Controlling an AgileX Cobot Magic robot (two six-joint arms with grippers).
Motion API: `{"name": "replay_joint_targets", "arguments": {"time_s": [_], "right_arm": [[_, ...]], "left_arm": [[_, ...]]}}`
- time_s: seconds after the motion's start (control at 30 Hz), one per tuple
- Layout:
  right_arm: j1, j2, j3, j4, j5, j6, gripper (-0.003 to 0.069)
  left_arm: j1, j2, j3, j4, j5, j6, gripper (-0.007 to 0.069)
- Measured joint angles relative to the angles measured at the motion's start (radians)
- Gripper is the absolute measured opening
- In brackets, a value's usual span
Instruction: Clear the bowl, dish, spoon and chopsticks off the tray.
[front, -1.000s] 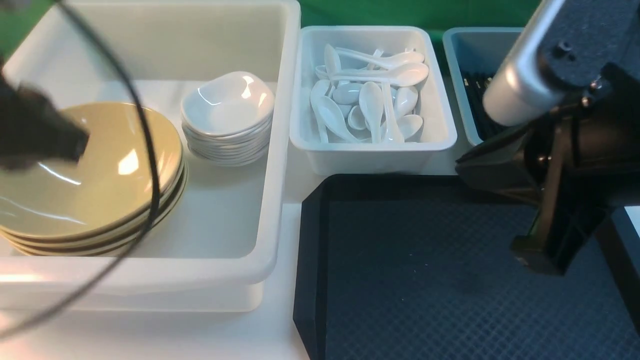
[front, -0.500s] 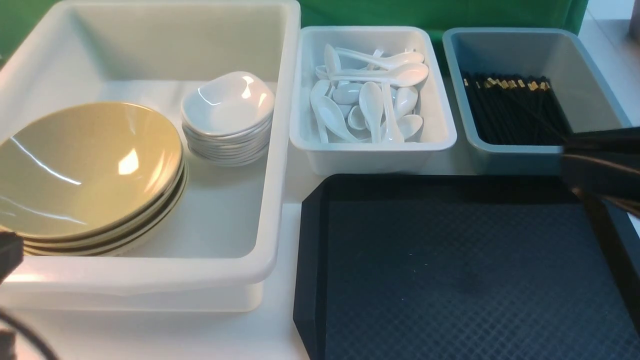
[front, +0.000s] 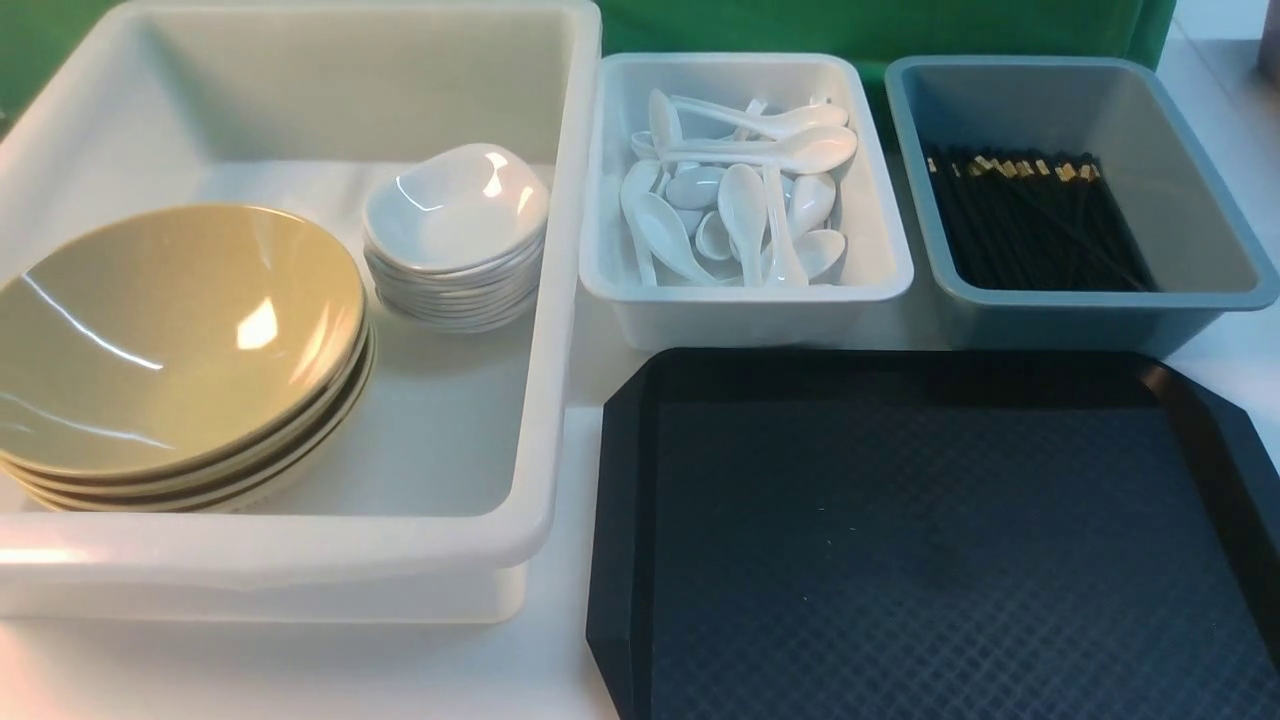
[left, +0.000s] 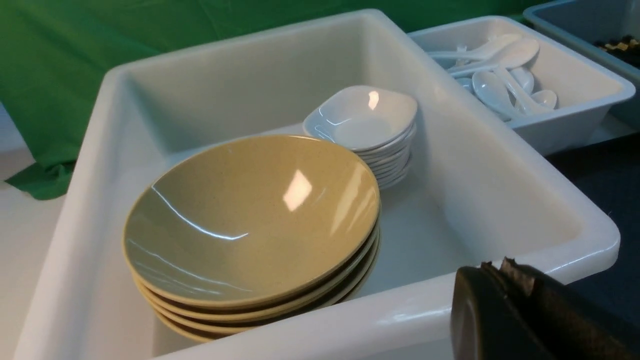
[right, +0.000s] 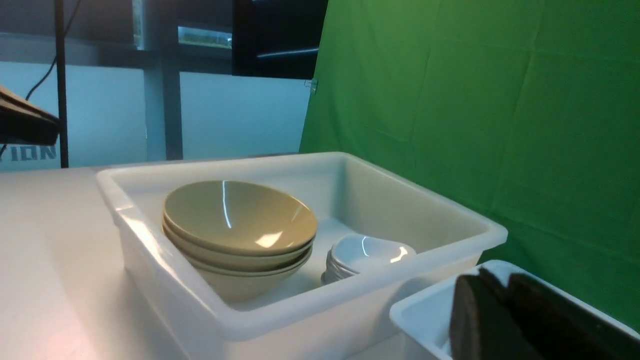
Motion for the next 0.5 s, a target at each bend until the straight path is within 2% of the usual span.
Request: {"name": "replay_joint_targets", "arguments": {"time_s": [0.5], "right_arm": [[0.000,0.000,0.002,0.001,-0.002,-0.001,0.0118]], "left_arm": [[0.000,-0.003,0.000,0.000,0.003,-0.003,-0.0010]]}}
